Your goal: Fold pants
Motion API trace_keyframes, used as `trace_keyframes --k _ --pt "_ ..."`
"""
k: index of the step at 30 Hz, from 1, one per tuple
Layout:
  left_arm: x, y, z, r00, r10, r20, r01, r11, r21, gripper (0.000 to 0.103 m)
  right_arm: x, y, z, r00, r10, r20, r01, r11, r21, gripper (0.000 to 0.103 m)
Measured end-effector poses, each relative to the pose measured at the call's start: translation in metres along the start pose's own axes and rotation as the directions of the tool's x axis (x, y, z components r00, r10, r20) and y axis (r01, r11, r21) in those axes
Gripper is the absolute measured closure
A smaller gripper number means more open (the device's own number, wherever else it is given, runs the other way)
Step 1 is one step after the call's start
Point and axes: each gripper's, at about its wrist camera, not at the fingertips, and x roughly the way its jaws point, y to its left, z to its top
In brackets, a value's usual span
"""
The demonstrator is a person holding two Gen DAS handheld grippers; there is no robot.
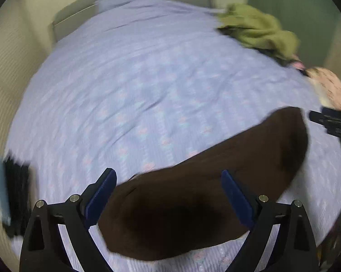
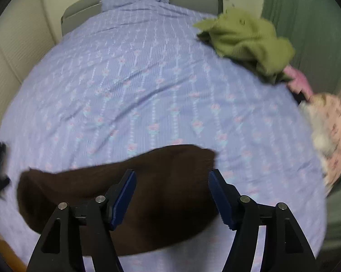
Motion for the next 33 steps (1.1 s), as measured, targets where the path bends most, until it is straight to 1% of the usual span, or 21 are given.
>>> trace_keyframes --k 3,5,7,10,12,13,14,15,16,18,20,21,22,23,24,26,27,28,29,30,33 --pt "0.034 -0.025 0.017 0.992 -0.118 -0.051 0.124 0.984 0.131 0.009 0.005 -0.013 -0.005 0.999 -0.039 0.009 0.04 0.999 -0.033 0.035" --pt "0.062 -0.038 0.025 0.979 -0.165 -0.119 0.185 0.966 0.181 0.011 0.017 -0.025 -0.009 0.999 -0.036 -0.01 0.036 0.999 -0.031 0.035" --pt "0.088 -0.047 0.03 0.969 -0.175 -0.177 0.207 0.961 0.186 0.016 0.033 -0.039 -0.014 0.998 -0.031 -0.048 0.031 1.0 -0.005 0.035" --pt "0.122 -0.053 0.039 0.951 -0.185 -0.248 0.227 0.962 0.151 0.02 0.054 -0.057 -0.023 0.995 -0.014 -0.094 0.02 0.998 0.06 0.035" --pt "0.141 -0.058 0.039 0.932 -0.203 -0.3 0.25 0.96 0.125 0.026 0.07 -0.066 -0.027 0.992 0.007 -0.128 0.006 0.995 0.103 0.035" --pt "0.149 -0.061 0.037 0.921 -0.208 -0.33 0.259 0.958 0.119 0.033 0.076 -0.068 -0.028 0.989 0.013 -0.146 0.004 0.993 0.116 0.035" --pt "0.155 -0.065 0.034 0.915 -0.202 -0.351 0.257 0.959 0.118 0.04 0.08 -0.068 -0.031 0.988 0.026 -0.15 -0.007 0.992 0.125 0.035" --pt "0.163 -0.066 0.033 0.91 -0.184 -0.371 0.242 0.963 0.115 0.064 0.084 -0.068 -0.032 0.987 0.047 -0.154 -0.026 0.991 0.133 0.035" --pt "0.166 -0.064 0.033 0.914 -0.164 -0.371 0.218 0.97 0.108 0.08 0.089 -0.067 -0.032 0.986 0.051 -0.162 -0.03 0.991 0.131 0.036" --pt "0.166 -0.054 0.039 0.922 -0.185 -0.339 0.208 0.978 0.033 0.08 0.099 -0.063 -0.031 0.982 -0.004 -0.186 0.024 0.994 0.103 0.041" --pt "0.169 -0.042 0.045 0.923 -0.206 -0.324 0.188 0.978 -0.086 0.077 0.106 -0.066 -0.029 0.978 -0.056 -0.202 0.081 0.99 0.114 0.041" --pt "0.174 -0.041 0.045 0.922 -0.181 -0.341 0.152 0.982 -0.111 0.067 0.109 -0.068 -0.029 0.975 -0.067 -0.211 0.097 0.986 0.135 0.041" --pt "0.178 -0.042 0.044 0.922 -0.15 -0.358 0.119 0.987 -0.108 0.056 0.114 -0.071 -0.029 0.971 -0.078 -0.228 0.114 0.982 0.153 0.041" --pt "0.18 -0.045 0.044 0.923 -0.117 -0.365 0.09 0.992 -0.092 0.054 0.117 -0.072 -0.028 0.966 -0.092 -0.243 0.132 0.979 0.157 0.041" --pt "0.178 -0.047 0.043 0.927 -0.107 -0.359 0.082 0.993 -0.084 0.054 0.118 -0.07 -0.028 0.961 -0.106 -0.254 0.148 0.977 0.154 0.041" --pt "0.152 -0.047 0.045 0.954 -0.095 -0.285 0.072 0.993 -0.091 0.052 0.107 -0.064 -0.022 0.96 -0.142 -0.243 0.178 0.975 0.134 0.041" --pt "0.13 -0.043 0.044 0.971 -0.099 -0.218 0.078 0.991 -0.106 0.045 0.09 -0.057 -0.02 0.963 -0.174 -0.205 0.201 0.973 0.116 0.041" --pt "0.11 -0.039 0.042 0.982 -0.105 -0.157 0.086 0.989 -0.12 0.029 0.074 -0.05 -0.018 0.968 -0.192 -0.163 0.21 0.972 0.101 0.04" --pt "0.089 -0.033 0.039 0.99 -0.104 -0.098 0.091 0.987 -0.129 0.021 0.062 -0.043 -0.017 0.97 -0.203 -0.134 0.215 0.973 0.088 0.039" --pt "0.064 -0.024 0.032 0.995 -0.096 -0.029 0.091 0.987 -0.135 0.015 0.046 -0.035 -0.016 0.975 -0.201 -0.1 0.208 0.975 0.071 0.033" --pt "0.019 0.012 0.008 0.996 -0.071 0.057 0.079 0.985 -0.154 0.015 0.008 -0.002 -0.015 0.996 -0.082 -0.031 0.083 0.996 0.035 0.031"
